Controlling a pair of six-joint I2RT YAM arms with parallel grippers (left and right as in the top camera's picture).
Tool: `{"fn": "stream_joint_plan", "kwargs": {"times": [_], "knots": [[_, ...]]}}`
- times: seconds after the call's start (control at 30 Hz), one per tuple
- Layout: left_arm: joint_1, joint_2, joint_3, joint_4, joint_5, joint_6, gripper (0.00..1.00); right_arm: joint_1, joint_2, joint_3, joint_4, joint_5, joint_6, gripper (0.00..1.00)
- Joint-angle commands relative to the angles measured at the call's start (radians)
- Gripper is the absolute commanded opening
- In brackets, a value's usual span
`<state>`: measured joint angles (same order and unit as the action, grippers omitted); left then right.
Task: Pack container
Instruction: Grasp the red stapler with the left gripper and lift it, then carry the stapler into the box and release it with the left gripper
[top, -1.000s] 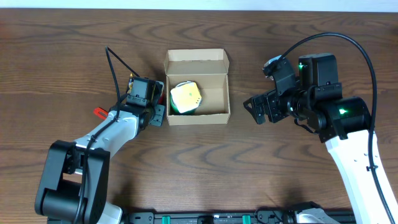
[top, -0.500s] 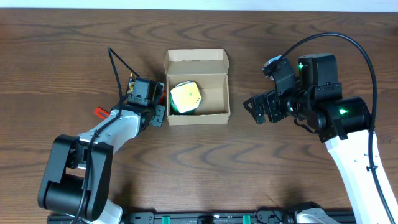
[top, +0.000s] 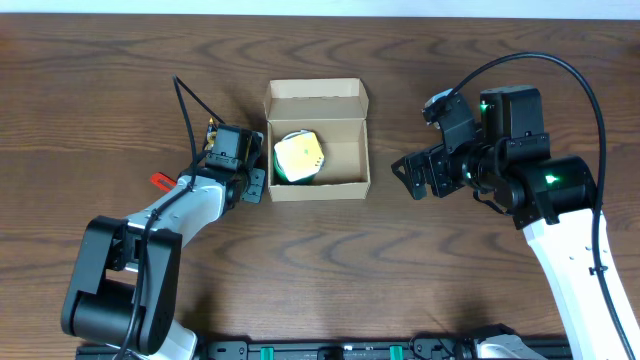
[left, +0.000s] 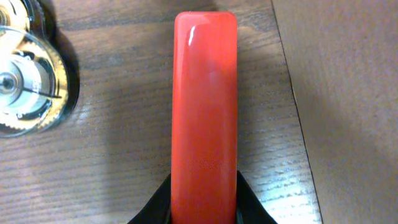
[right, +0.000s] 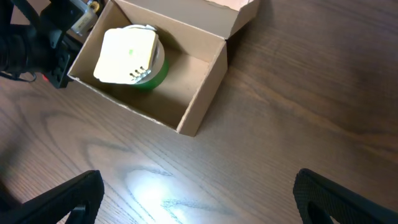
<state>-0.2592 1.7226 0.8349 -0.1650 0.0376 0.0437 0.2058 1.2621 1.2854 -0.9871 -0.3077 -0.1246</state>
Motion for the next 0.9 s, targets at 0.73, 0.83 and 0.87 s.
{"fn": "stream_joint_plan", "kwargs": {"times": [0.73,0.83,0.87], "knots": [[-0.066,-0.335,0.308,-0.324,-0.089,-0.135,0.06,-0.006,-0.013,0.004,-0.001,-0.013,-0.011,0.99],[-0.156,-0.381,0.308,-0.319,-0.075,-0.15,0.06,-0.006,-0.013,0.004,-0.001,-0.013,-0.011,0.99],[-0.194,-0.386,0.308,-0.313,-0.054,-0.168,0.06,-0.006,-0.013,0.004,-0.001,-0.013,-0.011,0.99]]}}
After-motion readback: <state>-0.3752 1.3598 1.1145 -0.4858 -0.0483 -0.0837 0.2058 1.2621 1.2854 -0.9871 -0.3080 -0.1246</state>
